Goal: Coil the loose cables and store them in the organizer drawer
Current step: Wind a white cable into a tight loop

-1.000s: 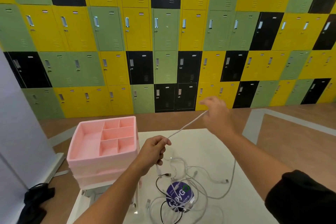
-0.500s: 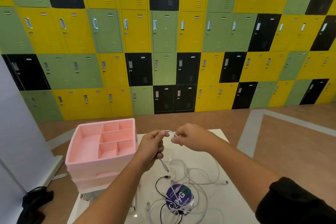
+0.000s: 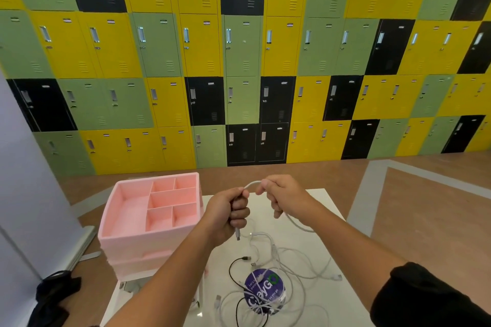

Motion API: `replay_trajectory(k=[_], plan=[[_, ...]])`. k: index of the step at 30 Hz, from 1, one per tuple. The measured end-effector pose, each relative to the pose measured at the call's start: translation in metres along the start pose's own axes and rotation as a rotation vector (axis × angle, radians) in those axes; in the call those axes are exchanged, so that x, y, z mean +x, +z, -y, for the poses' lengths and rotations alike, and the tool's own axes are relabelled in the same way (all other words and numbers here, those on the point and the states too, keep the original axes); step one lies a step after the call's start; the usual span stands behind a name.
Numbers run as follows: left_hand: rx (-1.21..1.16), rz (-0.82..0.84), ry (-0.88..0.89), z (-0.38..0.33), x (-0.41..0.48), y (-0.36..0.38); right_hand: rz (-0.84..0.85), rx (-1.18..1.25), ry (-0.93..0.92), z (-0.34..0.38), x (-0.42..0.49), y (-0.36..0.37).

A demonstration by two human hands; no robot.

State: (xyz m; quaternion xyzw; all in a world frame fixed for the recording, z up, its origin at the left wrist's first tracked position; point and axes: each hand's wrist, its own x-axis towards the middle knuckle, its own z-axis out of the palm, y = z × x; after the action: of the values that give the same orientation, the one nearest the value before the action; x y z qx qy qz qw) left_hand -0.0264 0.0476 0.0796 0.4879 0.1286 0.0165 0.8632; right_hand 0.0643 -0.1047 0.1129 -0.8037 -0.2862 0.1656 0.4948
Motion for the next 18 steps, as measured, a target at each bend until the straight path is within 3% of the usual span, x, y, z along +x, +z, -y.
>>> replay_trajectory(k=[3,6,11,14,18], plan=[[0.058,0.043,-0.016,-0.002,-0.004,0.006,-0.047,0.13,0.051,-0.003,0.001,-0.002],[0.029,0.058,0.007,-0.009,-0.005,0.013,-0.019,0.098,0.073,-0.007,0.001,-0.001],[-0.226,0.034,0.055,-0.019,0.003,0.017,0.105,-0.021,0.079,-0.013,-0.007,0.019],[-0.374,-0.077,0.111,-0.018,0.011,0.019,0.195,-0.072,0.049,-0.016,-0.014,0.037],[-0.365,-0.264,0.227,-0.012,0.018,0.021,0.252,-0.206,0.024,-0.01,-0.021,0.053]])
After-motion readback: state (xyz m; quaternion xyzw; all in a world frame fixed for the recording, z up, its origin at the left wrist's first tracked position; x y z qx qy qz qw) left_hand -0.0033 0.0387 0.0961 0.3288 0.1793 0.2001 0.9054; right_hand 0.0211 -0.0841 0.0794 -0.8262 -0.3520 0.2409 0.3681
